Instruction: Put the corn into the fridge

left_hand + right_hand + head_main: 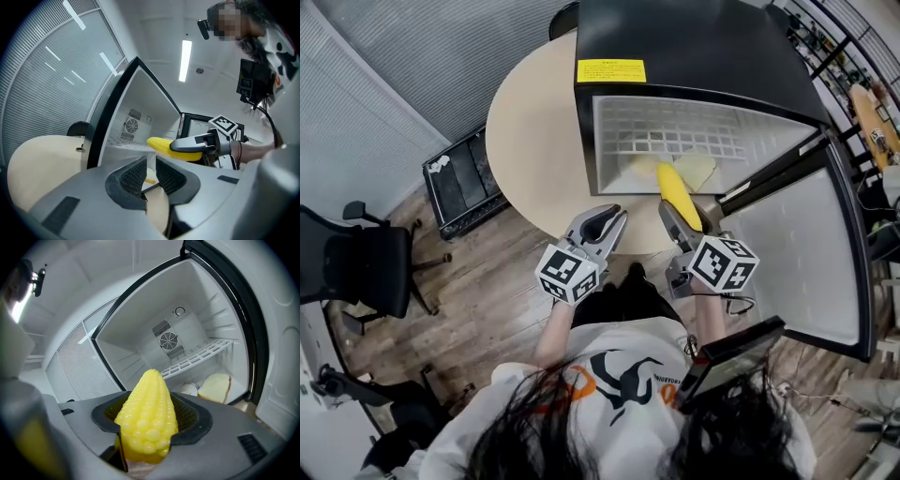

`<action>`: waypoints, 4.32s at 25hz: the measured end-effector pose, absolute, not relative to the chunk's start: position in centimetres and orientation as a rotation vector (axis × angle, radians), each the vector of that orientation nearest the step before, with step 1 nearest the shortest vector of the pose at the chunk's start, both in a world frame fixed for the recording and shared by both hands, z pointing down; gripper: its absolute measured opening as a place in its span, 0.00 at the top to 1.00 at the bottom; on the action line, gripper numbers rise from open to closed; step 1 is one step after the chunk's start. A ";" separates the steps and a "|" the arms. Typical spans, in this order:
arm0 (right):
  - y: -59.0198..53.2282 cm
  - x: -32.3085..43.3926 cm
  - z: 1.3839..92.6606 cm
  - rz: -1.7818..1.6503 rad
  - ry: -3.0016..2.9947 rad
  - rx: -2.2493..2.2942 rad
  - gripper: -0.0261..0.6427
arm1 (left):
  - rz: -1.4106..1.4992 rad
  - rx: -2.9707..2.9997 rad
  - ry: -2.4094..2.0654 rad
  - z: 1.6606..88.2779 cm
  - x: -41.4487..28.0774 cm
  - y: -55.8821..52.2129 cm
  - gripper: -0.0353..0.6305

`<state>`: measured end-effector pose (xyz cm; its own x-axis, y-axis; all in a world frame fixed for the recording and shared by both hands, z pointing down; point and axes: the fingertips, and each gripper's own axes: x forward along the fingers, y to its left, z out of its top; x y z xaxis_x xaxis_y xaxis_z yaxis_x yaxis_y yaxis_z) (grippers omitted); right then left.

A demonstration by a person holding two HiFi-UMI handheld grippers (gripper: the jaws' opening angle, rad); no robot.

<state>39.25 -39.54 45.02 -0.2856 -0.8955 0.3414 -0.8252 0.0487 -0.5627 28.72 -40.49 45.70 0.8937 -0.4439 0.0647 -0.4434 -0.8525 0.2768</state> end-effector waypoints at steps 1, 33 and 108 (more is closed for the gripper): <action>-40.0 39.6 44.8 -1.047 2.203 -1.823 0.57 | -0.003 2.774 -0.665 45.7 28.7 -40.6 0.86; -59.7 39.2 45.1 -0.624 3.206 -1.673 0.57 | -0.047 2.789 -0.825 43.4 32.2 -46.4 0.86; -34.5 39.0 43.9 -0.766 2.497 -1.752 0.88 | 0.028 2.787 -0.817 43.5 31.6 -33.9 0.86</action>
<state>38.95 -34.51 43.94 -0.3795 -0.8837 0.2741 -0.8855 0.2610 -0.3844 31.64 -33.93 43.53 0.8439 -0.5298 0.0842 -0.5343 -0.8161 0.2201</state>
